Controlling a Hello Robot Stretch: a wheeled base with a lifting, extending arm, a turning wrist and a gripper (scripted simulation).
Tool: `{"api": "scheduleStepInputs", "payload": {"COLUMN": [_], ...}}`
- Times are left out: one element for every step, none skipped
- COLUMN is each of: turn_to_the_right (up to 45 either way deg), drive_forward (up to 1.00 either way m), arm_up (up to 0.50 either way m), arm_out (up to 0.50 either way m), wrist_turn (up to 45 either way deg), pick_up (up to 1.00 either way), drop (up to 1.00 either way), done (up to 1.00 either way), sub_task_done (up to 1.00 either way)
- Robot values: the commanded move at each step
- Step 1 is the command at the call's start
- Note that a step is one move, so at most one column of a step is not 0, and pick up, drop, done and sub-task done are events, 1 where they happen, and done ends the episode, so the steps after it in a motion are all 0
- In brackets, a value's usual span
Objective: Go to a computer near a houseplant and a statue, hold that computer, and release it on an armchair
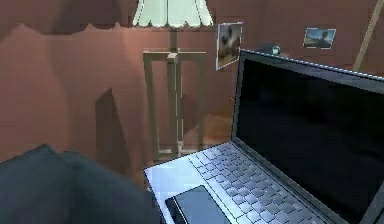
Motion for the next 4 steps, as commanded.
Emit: {"api": "scheduleStepInputs", "payload": {"turn_to_the_right": [0.0, 45.0, 45.0, 45.0], "drive_forward": [0.15, 0.0, 0.0, 0.0], "arm_up": [0.0, 0.0, 0.0, 0.0], "arm_out": [0.0, 0.0, 0.0, 0.0], "wrist_turn": [0.0, 0.0, 0.0, 0.0], "pick_up": [0.0, 0.0, 0.0, 0.0], "drop": [0.0, 0.0, 0.0, 0.0], "done": [0.0, 0.0, 0.0, 0.0], "sub_task_done": [0.0, 0.0, 0.0, 0.0]}}
